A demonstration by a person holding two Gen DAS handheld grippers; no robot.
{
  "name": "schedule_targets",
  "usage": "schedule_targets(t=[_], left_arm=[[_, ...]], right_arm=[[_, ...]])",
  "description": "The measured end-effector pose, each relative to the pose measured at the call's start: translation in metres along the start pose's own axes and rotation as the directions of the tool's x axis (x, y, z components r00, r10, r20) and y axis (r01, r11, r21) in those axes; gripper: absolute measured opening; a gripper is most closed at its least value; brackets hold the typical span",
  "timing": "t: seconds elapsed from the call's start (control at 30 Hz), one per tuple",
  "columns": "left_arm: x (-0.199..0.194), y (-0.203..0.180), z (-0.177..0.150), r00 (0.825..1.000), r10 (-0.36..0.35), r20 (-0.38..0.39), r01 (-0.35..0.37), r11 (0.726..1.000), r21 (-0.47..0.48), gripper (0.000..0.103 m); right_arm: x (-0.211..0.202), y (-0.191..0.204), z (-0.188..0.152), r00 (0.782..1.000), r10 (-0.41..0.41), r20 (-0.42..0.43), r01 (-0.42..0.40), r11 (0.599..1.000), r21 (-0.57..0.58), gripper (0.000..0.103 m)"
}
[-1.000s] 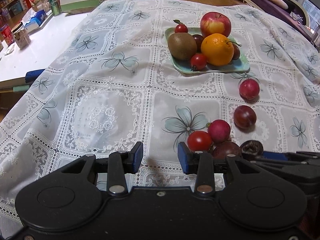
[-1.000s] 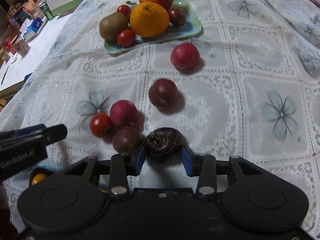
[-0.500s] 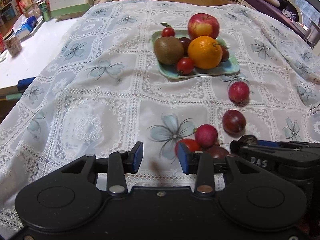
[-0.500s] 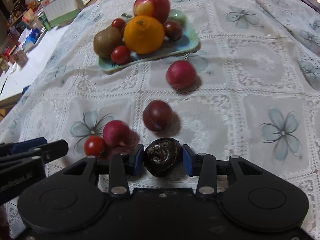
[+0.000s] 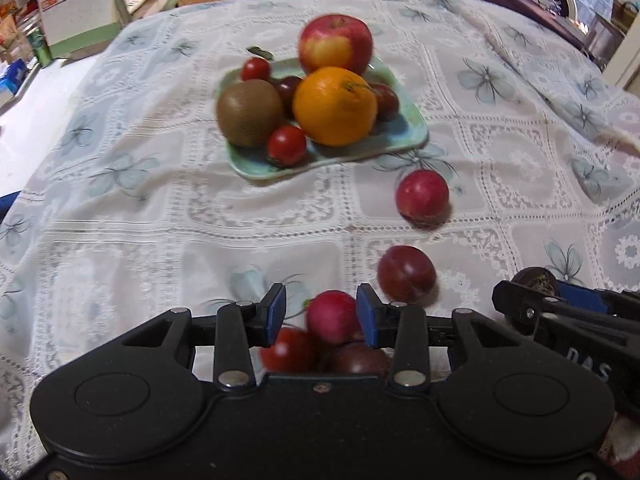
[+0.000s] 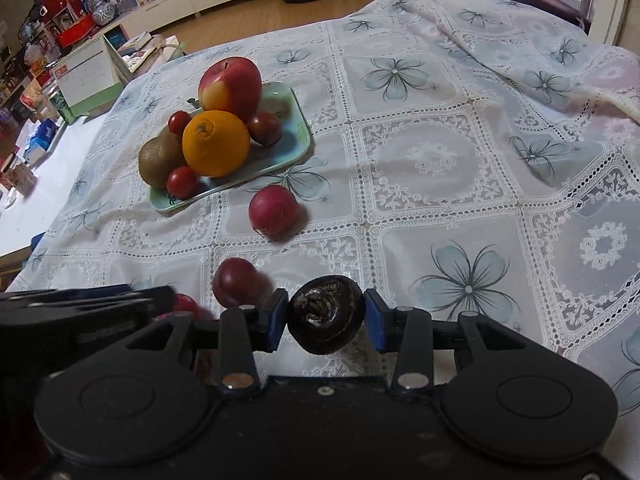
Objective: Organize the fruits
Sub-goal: 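Grasp the red plum with the left tool while the right tool holds the dark fruit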
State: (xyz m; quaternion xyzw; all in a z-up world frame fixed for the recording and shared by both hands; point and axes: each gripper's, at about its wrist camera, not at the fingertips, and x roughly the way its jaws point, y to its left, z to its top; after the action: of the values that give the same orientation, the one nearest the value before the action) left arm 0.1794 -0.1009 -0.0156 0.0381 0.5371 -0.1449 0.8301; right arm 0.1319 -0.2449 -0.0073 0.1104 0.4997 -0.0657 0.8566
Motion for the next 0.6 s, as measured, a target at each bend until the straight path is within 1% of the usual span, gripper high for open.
schedule_targets(t=[0.07, 0.17, 0.27, 0.3, 0.33, 0.47, 0.6], left_arm=[[0.007, -0.004, -0.001, 1.0, 0.011, -0.01, -0.011, 1.0, 0.01, 0.05], [0.018, -0.006, -0.001, 0.999, 0.024, -0.034, -0.024, 1.0, 0.004, 0.051], [0.028, -0.006, -0.002, 0.998, 0.028, -0.06, -0.028, 1.0, -0.009, 0.051], [0.03, -0.006, -0.003, 0.998, 0.028, -0.061, -0.029, 0.999, -0.013, 0.049], [0.03, -0.006, -0.004, 0.998, 0.021, -0.054, -0.022, 1.0, -0.02, 0.045], [0.018, -0.008, -0.005, 0.999, 0.034, -0.007, -0.034, 0.999, -0.026, 0.045], [-0.009, -0.005, -0.007, 0.998, 0.038, 0.046, -0.036, 0.999, -0.036, 0.045]], right_arm=[[-0.002, -0.001, 0.0, 1.0, 0.009, 0.006, -0.009, 1.0, 0.0, 0.043], [-0.003, 0.001, -0.002, 1.0, 0.013, 0.015, -0.013, 1.0, -0.013, 0.043], [-0.001, 0.001, -0.003, 1.0, 0.021, 0.004, -0.021, 1.0, -0.016, 0.043], [0.0, 0.0, -0.004, 1.0, 0.021, -0.002, -0.021, 1.0, -0.014, 0.043], [0.002, 0.0, -0.004, 1.0, 0.02, -0.007, -0.02, 1.0, -0.013, 0.043], [0.002, -0.001, -0.005, 1.0, 0.015, -0.007, -0.015, 1.0, -0.011, 0.043], [-0.006, 0.001, -0.005, 1.0, 0.016, 0.01, -0.016, 1.0, -0.009, 0.043]])
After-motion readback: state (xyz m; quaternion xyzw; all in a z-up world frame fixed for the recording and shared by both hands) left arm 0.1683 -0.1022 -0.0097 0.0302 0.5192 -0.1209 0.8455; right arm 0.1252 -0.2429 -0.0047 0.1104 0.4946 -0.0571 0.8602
